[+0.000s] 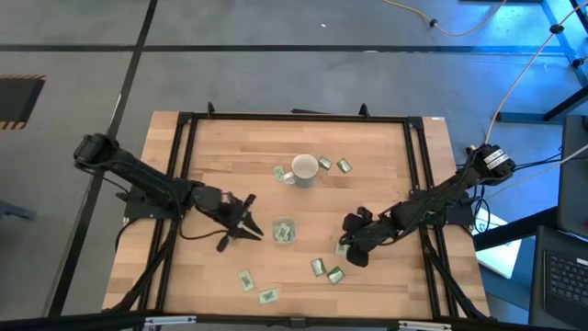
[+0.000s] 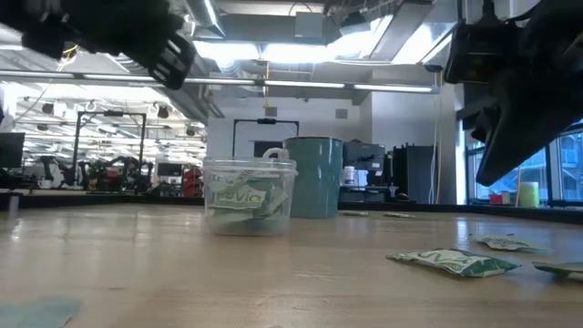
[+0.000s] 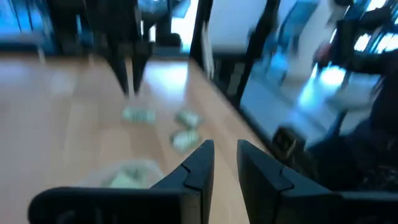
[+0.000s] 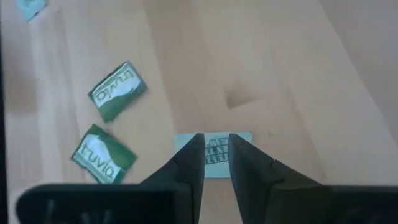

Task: Pick and place Stevia / Truvia into bins
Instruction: Put the white stevia packet into the transparent bin

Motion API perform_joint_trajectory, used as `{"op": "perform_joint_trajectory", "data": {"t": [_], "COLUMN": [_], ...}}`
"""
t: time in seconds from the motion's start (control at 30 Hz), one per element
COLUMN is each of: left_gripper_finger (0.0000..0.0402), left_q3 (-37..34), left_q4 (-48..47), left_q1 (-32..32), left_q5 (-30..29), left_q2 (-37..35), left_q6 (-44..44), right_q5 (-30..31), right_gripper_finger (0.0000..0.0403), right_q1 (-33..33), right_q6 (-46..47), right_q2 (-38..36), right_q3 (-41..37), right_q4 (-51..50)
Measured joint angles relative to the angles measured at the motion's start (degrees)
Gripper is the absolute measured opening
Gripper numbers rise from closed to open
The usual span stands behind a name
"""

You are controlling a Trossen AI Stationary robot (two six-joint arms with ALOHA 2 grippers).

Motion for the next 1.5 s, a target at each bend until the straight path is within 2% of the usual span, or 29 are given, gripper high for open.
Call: {"op": "perform_joint_trajectory", "data": {"t": [0.1,0.2,0.4,0.63,0.73,0.83,1.0,1.2,1.33,1.5], "left_gripper_finger": [0.0063,0.0063,0.0063,0.0065,0.0063,0.0061,0.0064,0.0064,0.0061,0.0065], "left_q3": [-5.11,-8.09,-9.38,-9.38,-9.38,-9.38,-9.38,-9.38,-9.38,-9.38], "left_q4": [12.64,18.00,18.66,18.38,18.37,18.34,17.21,15.71,15.20,14.84], "left_q1": [0.00,0.00,0.00,0.00,0.00,0.00,0.00,-0.07,-0.19,-0.81], "left_q5": [-0.91,-3.36,-7.37,-6.93,-6.93,-6.93,-6.93,-6.91,-6.89,-6.87], "left_q2": [-0.13,-0.12,-0.11,-0.11,-0.11,-0.09,-0.09,-0.04,-0.01,0.00], "left_q6": [0.39,0.52,0.65,0.65,0.65,0.63,0.59,-0.01,-1.00,-0.97], "right_q5": [-0.99,-1.02,-3.32,-5.02,-4.75,-4.73,0.16,0.26,-1.93,-2.05], "right_gripper_finger": [0.0071,0.0070,0.0078,0.0133,0.0144,0.0145,0.0146,0.0146,0.0146,0.0146], "right_q1": [0.00,0.12,-0.32,-1.02,-1.20,-1.06,-1.01,-0.58,0.11,-0.03], "right_q6": [-0.79,-1.55,-2.87,-1.93,-4.67,-6.19,-4.13,-4.15,-6.27,-1.73], "right_q2": [0.02,0.02,0.02,0.02,0.07,0.88,4.76,10.63,14.03,18.17], "right_q3": [-0.02,0.00,0.00,0.29,4.12,11.45,21.02,22.12,22.14,22.13], "right_q4": [2.13,4.98,5.62,7.55,3.14,-9.94,-27.37,-24.37,-23.29,-24.43]}}
